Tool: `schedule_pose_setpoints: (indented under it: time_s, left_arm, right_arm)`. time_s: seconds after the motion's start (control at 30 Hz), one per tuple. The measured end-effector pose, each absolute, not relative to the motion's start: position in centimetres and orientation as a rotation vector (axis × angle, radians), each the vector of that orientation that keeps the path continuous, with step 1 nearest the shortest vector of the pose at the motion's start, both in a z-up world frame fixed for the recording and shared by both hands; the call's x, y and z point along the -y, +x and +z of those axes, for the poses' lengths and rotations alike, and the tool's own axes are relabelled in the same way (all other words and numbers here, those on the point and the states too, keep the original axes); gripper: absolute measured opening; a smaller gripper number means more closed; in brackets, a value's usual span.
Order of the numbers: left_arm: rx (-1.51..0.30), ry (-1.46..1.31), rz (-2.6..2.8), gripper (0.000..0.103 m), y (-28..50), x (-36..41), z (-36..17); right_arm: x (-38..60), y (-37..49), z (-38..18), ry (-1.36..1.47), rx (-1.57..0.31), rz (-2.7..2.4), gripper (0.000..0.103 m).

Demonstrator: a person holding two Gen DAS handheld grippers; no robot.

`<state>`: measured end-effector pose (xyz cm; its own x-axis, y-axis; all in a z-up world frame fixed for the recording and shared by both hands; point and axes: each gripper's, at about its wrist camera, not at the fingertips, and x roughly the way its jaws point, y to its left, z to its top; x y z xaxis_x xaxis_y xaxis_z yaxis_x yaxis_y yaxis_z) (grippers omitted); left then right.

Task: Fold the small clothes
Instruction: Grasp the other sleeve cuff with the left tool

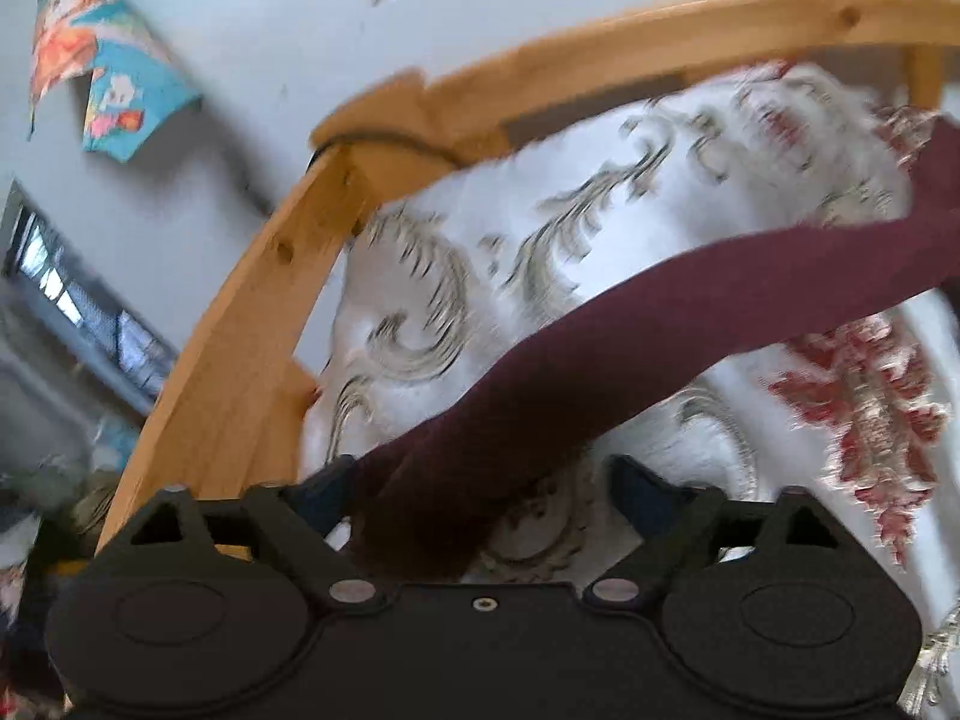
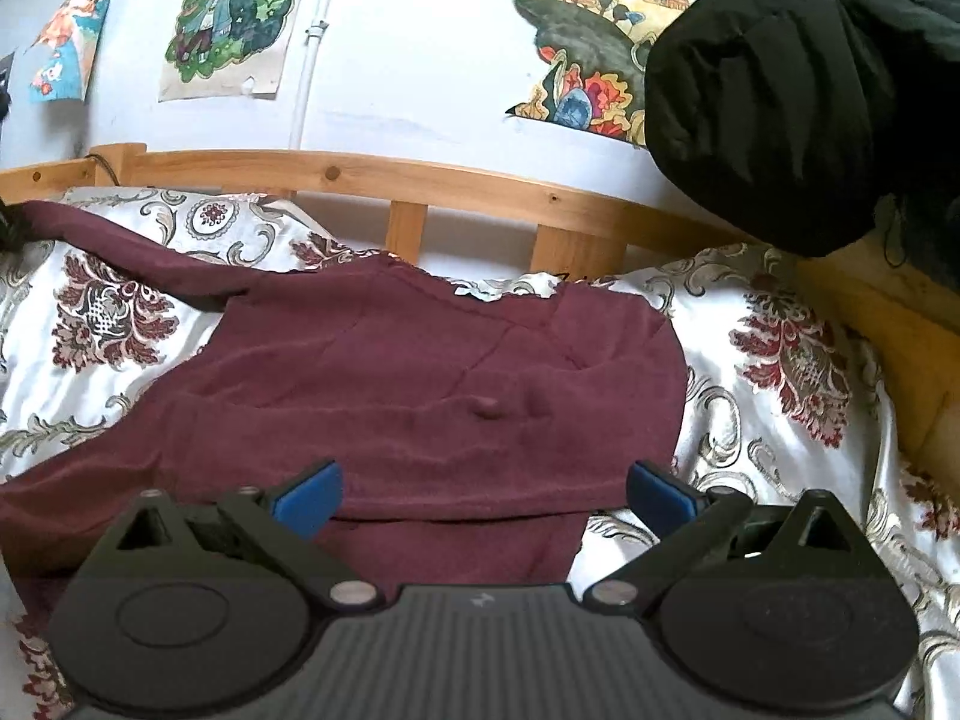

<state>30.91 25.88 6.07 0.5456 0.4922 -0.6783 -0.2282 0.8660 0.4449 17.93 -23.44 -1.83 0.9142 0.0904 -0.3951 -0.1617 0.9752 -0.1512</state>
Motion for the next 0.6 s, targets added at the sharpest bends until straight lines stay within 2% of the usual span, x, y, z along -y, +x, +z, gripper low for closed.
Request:
schedule_pose_setpoints:
  time_s: [0.07, 0.13, 0.17, 0.23, 0.43, 0.6]
  left_arm:
    - [-0.9, 0.29, 0.425, 0.066, 31.0, -26.4, 6.2]
    - [-0.912, 0.291, 0.433, 0.022, 31.2, -26.4, 6.2]
    - [-0.925, 0.292, 0.434, 0.017, 31.3, -26.4, 6.3]
    - [-0.92, 0.28, 0.432, 0.011, 31.3, -26.2, 7.0]
    - [-0.909, 0.193, 0.277, 0.009, 29.5, -23.3, 11.6]
    - [-0.868, 0.068, -0.032, 0.009, 26.6, -17.7, 17.1]
  right_arm:
    - [23.4, 17.7, -1.8, -0.185, -0.397, 0.145, 0.103]
    - [23.2, 17.6, -1.7, -0.196, -0.388, 0.151, 0.103]
    - [23.2, 17.5, -1.6, -0.198, -0.383, 0.155, 0.103]
    - [23.2, 17.4, -1.5, -0.193, -0.379, 0.159, 0.103]
    - [23.5, 17.4, -1.2, -0.167, -0.371, 0.164, 0.103]
    - [23.5, 17.7, -1.2, -0.157, -0.375, 0.173, 0.103]
